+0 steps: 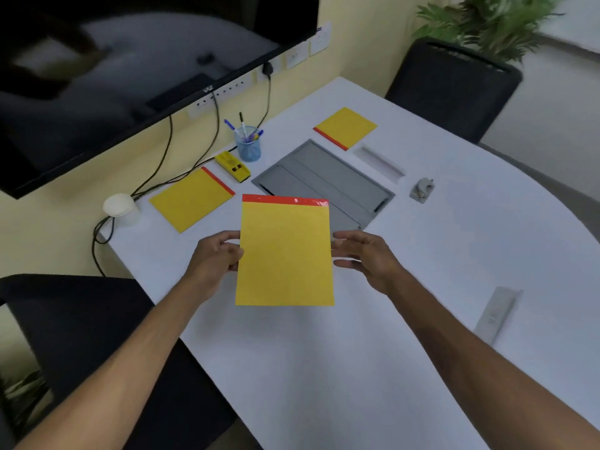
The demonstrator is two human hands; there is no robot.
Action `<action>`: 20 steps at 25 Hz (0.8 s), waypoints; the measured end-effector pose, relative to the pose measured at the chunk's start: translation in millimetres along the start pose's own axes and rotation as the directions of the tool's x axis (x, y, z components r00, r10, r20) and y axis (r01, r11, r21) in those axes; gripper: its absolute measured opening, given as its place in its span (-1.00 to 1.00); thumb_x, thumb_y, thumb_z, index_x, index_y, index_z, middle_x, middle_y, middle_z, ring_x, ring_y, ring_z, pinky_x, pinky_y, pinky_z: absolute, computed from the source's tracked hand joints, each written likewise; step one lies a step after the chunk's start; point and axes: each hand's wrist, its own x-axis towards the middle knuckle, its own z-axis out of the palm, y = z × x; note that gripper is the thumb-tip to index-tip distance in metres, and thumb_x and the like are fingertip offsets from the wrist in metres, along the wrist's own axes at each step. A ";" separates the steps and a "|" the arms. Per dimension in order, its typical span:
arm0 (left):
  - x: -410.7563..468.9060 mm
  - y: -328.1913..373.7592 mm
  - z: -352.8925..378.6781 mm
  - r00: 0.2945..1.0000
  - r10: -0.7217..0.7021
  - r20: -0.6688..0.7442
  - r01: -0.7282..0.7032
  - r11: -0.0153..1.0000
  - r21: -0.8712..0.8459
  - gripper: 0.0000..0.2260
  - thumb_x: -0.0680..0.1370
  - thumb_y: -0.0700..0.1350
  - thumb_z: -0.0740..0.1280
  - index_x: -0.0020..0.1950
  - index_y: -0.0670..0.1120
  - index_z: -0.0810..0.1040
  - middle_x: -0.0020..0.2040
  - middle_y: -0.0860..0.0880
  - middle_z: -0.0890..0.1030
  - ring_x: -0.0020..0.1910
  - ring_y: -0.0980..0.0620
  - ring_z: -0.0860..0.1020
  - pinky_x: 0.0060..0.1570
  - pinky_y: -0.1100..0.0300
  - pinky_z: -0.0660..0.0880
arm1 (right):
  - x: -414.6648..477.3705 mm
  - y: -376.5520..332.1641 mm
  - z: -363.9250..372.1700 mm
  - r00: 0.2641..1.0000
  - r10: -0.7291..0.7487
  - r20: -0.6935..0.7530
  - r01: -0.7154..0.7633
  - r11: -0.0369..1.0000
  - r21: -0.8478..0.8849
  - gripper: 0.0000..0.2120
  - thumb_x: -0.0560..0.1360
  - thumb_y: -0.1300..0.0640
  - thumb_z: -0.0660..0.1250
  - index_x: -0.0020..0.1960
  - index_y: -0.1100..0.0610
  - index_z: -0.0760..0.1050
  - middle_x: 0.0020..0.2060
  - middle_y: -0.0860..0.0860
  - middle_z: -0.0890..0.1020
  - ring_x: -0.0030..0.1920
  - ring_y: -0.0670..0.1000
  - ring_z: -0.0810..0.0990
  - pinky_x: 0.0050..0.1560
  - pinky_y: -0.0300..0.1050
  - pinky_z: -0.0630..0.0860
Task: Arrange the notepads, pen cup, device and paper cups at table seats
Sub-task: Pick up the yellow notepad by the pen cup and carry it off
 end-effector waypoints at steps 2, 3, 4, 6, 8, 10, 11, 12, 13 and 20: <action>29.1 3.8 -28.7 1.000 -0.008 0.003 0.008 0.996 0.087 -0.72 0.60 -0.39 0.22 0.20 -0.12 0.56 -0.32 -0.04 0.66 -0.32 0.03 0.60 -0.21 0.11 0.53 | 28.4 -2.9 26.9 0.999 0.004 0.041 -0.004 1.000 -0.006 -0.71 0.50 0.36 0.36 0.22 0.27 0.57 0.06 0.19 0.71 0.04 0.18 0.71 0.06 0.02 0.64; 42.8 4.1 -42.8 1.000 -0.021 0.002 0.020 0.992 0.123 -0.72 0.61 -0.38 0.21 0.22 -0.11 0.55 -0.33 -0.03 0.62 -0.32 0.03 0.56 -0.24 0.14 0.50 | 42.0 -2.2 40.0 0.998 0.014 0.054 -0.014 1.000 -0.009 -0.70 0.50 0.38 0.35 0.22 0.27 0.57 0.06 0.19 0.71 0.04 0.18 0.71 0.05 0.02 0.64; 55.5 3.9 -55.1 0.999 -0.036 0.004 0.035 0.988 0.150 -0.72 0.61 -0.37 0.22 0.24 -0.11 0.54 -0.34 -0.03 0.57 -0.32 0.03 0.52 -0.27 0.18 0.46 | 54.3 -0.7 51.8 0.998 0.028 0.059 -0.027 1.000 -0.011 -0.70 0.50 0.39 0.34 0.22 0.28 0.57 0.05 0.20 0.71 0.02 0.19 0.71 0.07 0.04 0.64; 80.9 -0.8 -79.1 0.997 -0.069 0.018 0.065 0.983 0.171 -0.71 0.62 -0.36 0.22 0.28 -0.13 0.52 -0.32 -0.06 0.48 -0.28 0.01 0.45 -0.27 0.20 0.41 | 78.8 3.5 77.1 0.996 0.064 0.064 -0.063 0.998 -0.015 -0.73 0.51 0.38 0.34 0.20 0.30 0.58 0.00 0.21 0.69 -0.03 0.19 0.69 0.11 0.09 0.64; 100.2 -7.8 -97.1 0.994 -0.101 0.037 0.093 0.980 0.176 -0.70 0.62 -0.35 0.22 0.32 -0.14 0.51 -0.25 -0.11 0.47 -0.22 -0.03 0.42 -0.23 0.17 0.39 | 97.9 6.9 98.3 0.994 0.087 0.068 -0.088 0.996 -0.002 -0.77 0.50 0.37 0.37 0.15 0.31 0.59 -0.07 0.19 0.69 -0.09 0.17 0.68 0.06 0.07 0.67; 118.3 -13.8 -114.8 0.992 -0.120 0.041 0.115 0.988 0.100 -0.73 0.61 -0.32 0.28 0.30 -0.18 0.53 -0.14 -0.15 0.57 -0.15 -0.08 0.49 -0.13 0.14 0.46 | 116.2 8.4 115.5 0.994 0.095 0.061 -0.097 0.995 0.034 -0.83 0.49 0.38 0.39 0.08 0.28 0.58 -0.15 0.17 0.68 -0.17 0.15 0.68 -0.07 0.01 0.69; 127.1 -17.0 -125.0 0.989 -0.138 0.046 0.138 0.990 -0.003 -0.74 0.59 -0.27 0.34 0.28 -0.22 0.55 -0.02 -0.18 0.64 -0.07 -0.11 0.55 -0.02 0.10 0.51 | 125.2 8.8 122.4 0.994 0.100 0.054 -0.103 0.993 0.060 -0.83 0.48 0.39 0.39 0.07 0.28 0.57 -0.16 0.18 0.67 -0.20 0.14 0.68 -0.13 -0.01 0.69; 134.1 -19.2 -135.0 0.984 -0.172 0.053 0.177 0.974 -0.139 -0.72 0.57 -0.19 0.38 0.26 -0.24 0.57 0.09 -0.20 0.66 0.01 -0.13 0.60 0.09 0.07 0.54 | 133.9 9.1 128.4 0.993 0.105 0.045 -0.109 0.989 0.095 -0.81 0.47 0.40 0.39 0.07 0.28 0.55 -0.14 0.20 0.67 -0.21 0.15 0.69 -0.17 -0.03 0.68; 140.3 -22.7 -145.4 0.975 -0.213 0.068 0.224 0.932 -0.286 -0.66 0.54 -0.10 0.41 0.25 -0.25 0.58 0.15 -0.20 0.66 0.07 -0.10 0.63 0.16 0.05 0.54 | 143.4 9.3 134.4 0.993 0.112 0.033 -0.116 0.985 0.131 -0.80 0.47 0.42 0.37 0.07 0.27 0.55 -0.14 0.20 0.67 -0.21 0.15 0.69 -0.19 -0.05 0.67; 155.7 -85.7 -147.6 0.962 -0.263 0.071 0.244 0.720 -0.650 -0.74 0.59 -0.28 0.30 0.27 -0.30 0.52 0.22 -0.23 0.63 0.18 -0.15 0.63 0.14 0.06 0.60 | 214.6 21.2 196.7 0.982 0.169 -0.082 -0.137 0.943 0.305 -0.71 0.46 0.55 0.26 0.02 0.21 0.47 -0.10 0.24 0.65 -0.09 0.24 0.67 -0.18 -0.01 0.67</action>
